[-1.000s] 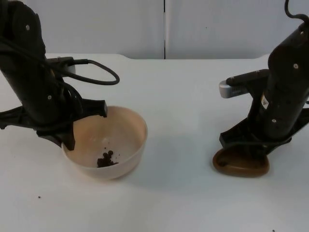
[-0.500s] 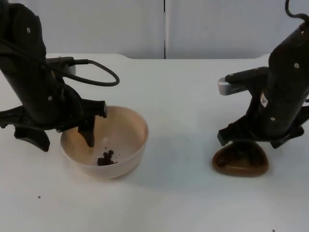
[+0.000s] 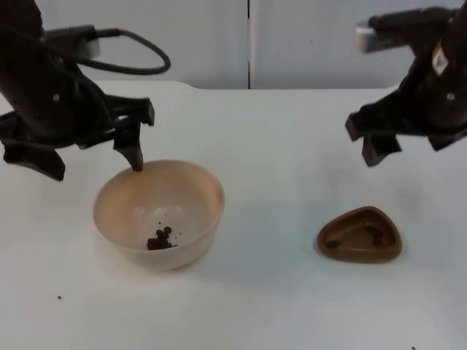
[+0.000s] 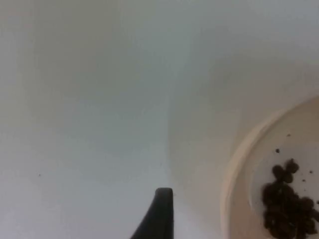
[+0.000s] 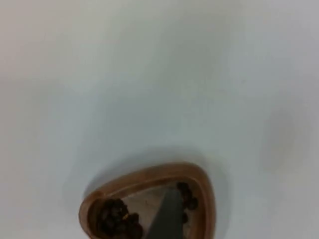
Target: Pick up the bowl with the left hand and pour the coffee beans from the cup into the bowl with the right hand.
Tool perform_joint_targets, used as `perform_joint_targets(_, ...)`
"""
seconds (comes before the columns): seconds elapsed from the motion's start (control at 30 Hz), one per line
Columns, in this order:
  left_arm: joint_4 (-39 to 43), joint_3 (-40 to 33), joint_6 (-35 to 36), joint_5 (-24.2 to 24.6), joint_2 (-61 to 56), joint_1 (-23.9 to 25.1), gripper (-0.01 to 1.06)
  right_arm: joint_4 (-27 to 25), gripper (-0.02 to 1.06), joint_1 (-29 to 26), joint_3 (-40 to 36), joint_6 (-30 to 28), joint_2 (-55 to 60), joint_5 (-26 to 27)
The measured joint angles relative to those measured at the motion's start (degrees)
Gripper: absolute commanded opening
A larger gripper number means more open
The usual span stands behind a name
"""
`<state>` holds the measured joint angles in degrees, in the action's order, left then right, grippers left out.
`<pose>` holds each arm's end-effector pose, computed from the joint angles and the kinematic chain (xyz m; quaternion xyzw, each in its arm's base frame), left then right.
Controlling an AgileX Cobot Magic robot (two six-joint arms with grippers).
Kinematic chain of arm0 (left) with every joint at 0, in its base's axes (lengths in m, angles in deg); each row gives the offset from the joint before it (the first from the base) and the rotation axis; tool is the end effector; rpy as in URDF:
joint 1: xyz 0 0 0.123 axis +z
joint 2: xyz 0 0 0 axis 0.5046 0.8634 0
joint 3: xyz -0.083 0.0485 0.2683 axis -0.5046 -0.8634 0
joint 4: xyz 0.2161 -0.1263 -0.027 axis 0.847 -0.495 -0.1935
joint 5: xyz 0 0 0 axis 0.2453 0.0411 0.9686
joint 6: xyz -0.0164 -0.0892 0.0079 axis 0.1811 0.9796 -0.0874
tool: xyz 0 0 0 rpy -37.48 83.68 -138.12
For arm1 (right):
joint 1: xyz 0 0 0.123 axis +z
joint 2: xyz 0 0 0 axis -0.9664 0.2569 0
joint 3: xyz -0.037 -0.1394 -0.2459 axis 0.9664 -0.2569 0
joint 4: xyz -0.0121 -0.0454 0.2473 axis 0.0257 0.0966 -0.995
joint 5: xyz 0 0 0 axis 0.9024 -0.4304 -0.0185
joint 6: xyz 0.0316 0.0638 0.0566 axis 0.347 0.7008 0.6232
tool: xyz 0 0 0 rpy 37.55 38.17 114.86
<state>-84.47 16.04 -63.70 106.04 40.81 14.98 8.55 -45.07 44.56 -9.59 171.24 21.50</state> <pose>0.3359 -0.0955 0.1739 -0.0340 0.9845 -0.0683 0.1582 0.3283 0.1697 0.1970 -0.1401 0.9618 -0.0123 0.2349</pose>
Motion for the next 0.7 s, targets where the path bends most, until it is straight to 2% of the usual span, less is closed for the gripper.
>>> perform_joint_targets(0.2,-0.40,0.00,-2.09,1.26,-4.91,0.00,0.83,-0.73,0.73,0.00,0.00,-0.74,-6.66,-3.57)
perform_joint_targets(0.53,-2.40,0.00,-4.70,2.32,-15.30,0.00,0.83,-9.49,0.73,0.00,0.00,-8.41,-17.66,-5.82)
perform_joint_targets(0.7,-2.99,0.00,-5.88,3.67,-19.59,0.00,0.83,-11.36,0.73,0.00,0.00,-10.39,-21.82,-6.15)
